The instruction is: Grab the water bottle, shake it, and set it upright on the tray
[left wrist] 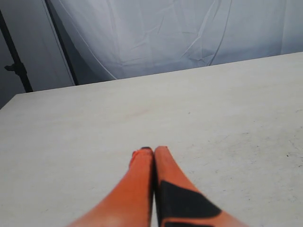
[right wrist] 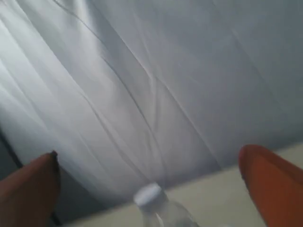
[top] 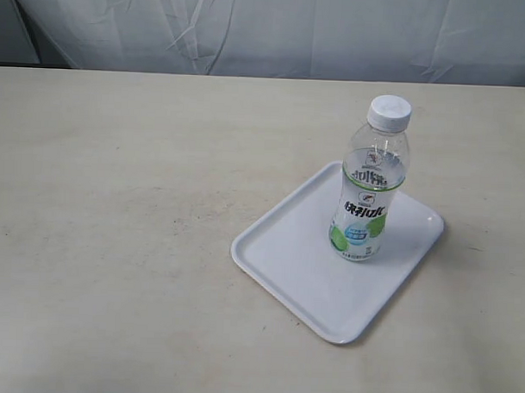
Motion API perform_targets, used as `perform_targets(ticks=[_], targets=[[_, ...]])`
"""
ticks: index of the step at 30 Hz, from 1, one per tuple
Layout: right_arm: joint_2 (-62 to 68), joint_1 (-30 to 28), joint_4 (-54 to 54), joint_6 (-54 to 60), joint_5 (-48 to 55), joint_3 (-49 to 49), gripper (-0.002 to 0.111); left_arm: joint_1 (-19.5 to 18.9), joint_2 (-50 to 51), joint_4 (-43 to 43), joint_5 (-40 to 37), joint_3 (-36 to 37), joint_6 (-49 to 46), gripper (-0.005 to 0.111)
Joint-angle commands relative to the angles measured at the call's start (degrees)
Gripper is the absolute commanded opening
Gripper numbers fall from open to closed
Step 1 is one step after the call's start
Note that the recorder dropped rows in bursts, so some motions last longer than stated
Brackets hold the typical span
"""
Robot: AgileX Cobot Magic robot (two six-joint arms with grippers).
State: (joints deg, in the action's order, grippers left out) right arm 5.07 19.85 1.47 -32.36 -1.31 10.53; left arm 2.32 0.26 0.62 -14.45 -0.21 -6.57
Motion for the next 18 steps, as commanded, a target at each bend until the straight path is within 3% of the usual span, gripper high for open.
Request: perform_targets(ticks=[1,6,14,18], targets=[[-0.17,0.21,-8.51,19.42,23.06,-0.45,0.104,0.02,-0.26,0.8,0.55,0.21,0.18,0.0],[-5.07,-0.25,-7.86,26.72,28.08,-0.45,0.104,0.02,-0.26,0.57,0.55,0.21,0.17,0.0],[-5.07,-11.89,-7.51,31.56,25.67,-3.19,0.104,0.02,-0.26,0.57,0.55,0.21,0.17,0.0],[-5.07,-14.01,-7.92,30.87,20.74,-8.7,0.104,0.02,-0.26,0.57,0.55,0.21,0.17,0.0]])
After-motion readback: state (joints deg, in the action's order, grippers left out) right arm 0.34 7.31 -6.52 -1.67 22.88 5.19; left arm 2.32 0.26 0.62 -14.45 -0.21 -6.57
